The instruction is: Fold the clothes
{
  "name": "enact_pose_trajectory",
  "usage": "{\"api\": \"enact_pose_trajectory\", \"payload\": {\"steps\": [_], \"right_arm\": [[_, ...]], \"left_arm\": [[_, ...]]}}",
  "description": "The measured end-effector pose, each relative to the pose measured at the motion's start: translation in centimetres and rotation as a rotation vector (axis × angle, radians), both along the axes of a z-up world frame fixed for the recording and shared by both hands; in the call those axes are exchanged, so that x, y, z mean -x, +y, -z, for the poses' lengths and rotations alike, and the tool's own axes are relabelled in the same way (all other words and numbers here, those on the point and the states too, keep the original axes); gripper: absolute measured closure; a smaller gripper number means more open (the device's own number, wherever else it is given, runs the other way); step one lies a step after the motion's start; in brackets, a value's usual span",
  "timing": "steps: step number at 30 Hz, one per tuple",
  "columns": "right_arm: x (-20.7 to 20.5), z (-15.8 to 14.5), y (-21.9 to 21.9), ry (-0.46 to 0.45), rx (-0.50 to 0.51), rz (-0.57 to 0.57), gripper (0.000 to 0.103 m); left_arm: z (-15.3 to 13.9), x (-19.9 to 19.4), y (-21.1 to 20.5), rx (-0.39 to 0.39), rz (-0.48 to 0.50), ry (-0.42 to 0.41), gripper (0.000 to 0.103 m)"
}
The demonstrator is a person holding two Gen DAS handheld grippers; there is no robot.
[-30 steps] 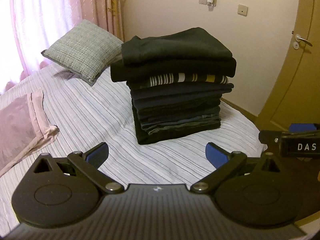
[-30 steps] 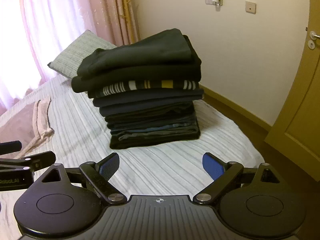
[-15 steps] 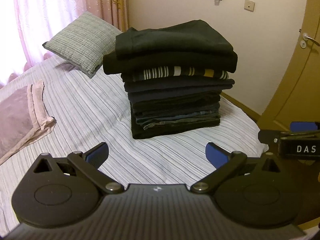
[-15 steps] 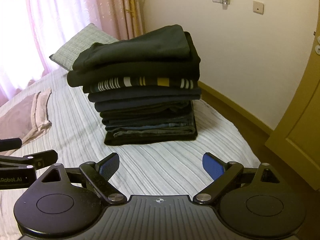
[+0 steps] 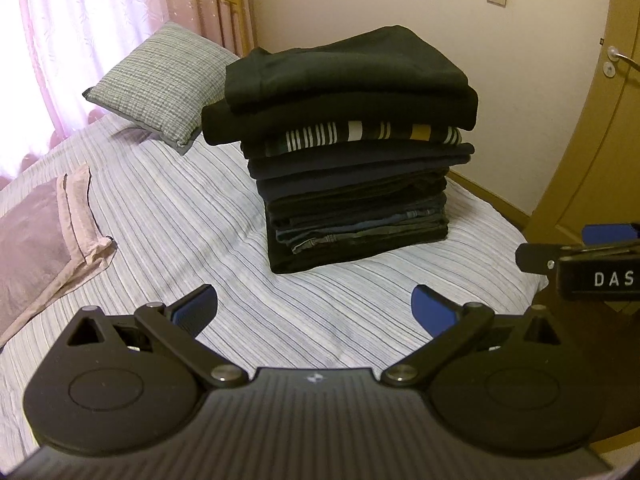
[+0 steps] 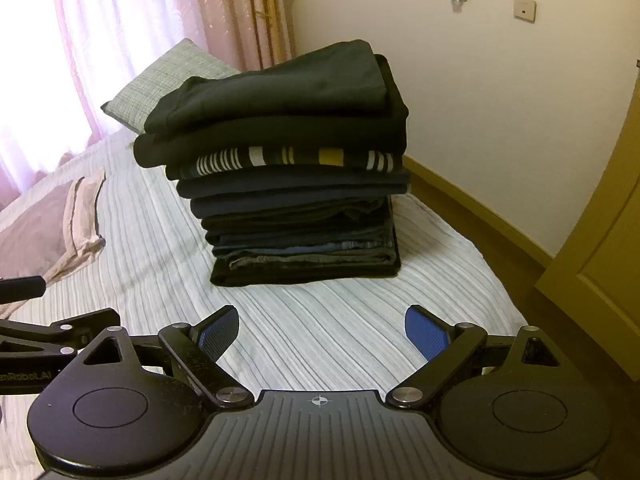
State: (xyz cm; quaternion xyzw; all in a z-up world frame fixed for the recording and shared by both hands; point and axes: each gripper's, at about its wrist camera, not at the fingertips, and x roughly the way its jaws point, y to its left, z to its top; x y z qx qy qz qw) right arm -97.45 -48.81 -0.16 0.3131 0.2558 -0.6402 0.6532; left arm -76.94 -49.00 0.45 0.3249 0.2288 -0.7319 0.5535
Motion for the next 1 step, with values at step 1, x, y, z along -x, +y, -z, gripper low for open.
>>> {"api": "enact_pose_trajectory", "payload": {"steps": [1], "right_arm": [[0.04,0.05,0.02,-0.002,-0.001,0.001,0.010]], "left_arm": [[0.01,0.04,0.09,0.008,0.001,0.003,0.001]]}}
